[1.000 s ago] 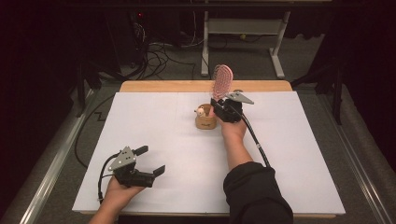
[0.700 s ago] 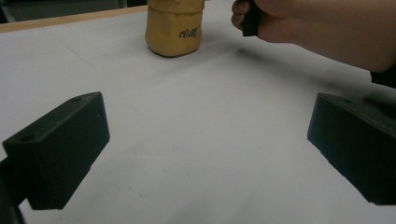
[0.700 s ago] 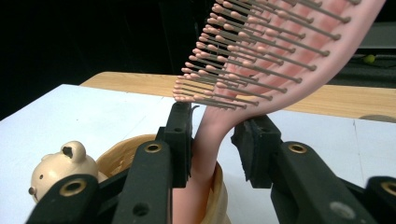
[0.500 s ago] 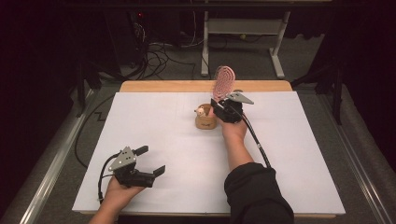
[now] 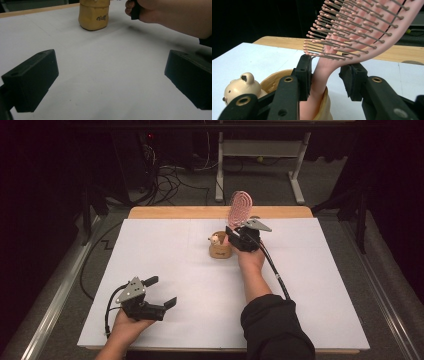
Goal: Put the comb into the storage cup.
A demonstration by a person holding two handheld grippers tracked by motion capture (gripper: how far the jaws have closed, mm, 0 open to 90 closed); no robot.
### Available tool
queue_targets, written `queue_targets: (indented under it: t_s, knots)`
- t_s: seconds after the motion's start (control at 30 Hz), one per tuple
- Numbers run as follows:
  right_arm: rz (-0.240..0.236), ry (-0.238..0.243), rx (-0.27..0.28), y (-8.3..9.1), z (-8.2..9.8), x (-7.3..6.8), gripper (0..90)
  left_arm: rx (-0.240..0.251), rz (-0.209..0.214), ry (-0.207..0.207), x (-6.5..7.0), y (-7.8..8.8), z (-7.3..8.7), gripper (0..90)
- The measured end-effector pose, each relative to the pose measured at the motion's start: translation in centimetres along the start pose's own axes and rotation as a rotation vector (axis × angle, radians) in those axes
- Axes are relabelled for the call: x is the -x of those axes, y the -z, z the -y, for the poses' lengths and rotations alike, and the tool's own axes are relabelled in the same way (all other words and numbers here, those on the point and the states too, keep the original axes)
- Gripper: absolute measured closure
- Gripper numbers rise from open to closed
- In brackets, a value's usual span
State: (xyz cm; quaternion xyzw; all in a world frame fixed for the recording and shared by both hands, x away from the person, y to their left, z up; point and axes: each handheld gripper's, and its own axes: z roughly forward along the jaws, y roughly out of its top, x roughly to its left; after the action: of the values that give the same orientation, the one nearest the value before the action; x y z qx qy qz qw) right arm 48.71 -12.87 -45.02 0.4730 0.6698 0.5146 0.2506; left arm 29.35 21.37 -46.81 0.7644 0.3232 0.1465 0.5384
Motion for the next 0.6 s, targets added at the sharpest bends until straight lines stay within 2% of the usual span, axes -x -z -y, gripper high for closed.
queue_targets:
  t_s: [0.4, 0.6]
  knots:
    - [-0.003, -0.004, -0.011, 0.28, -0.2, 0.21, 55.1, 0.005, -0.004, 0.008, -0.16, -0.01, 0.0, 0.0]
    - [-0.004, 0.01, -0.026, 0.42, -0.14, 0.11, 51.2, 0.009, -0.004, 0.01, -0.19, -0.01, -0.01, 0.0]
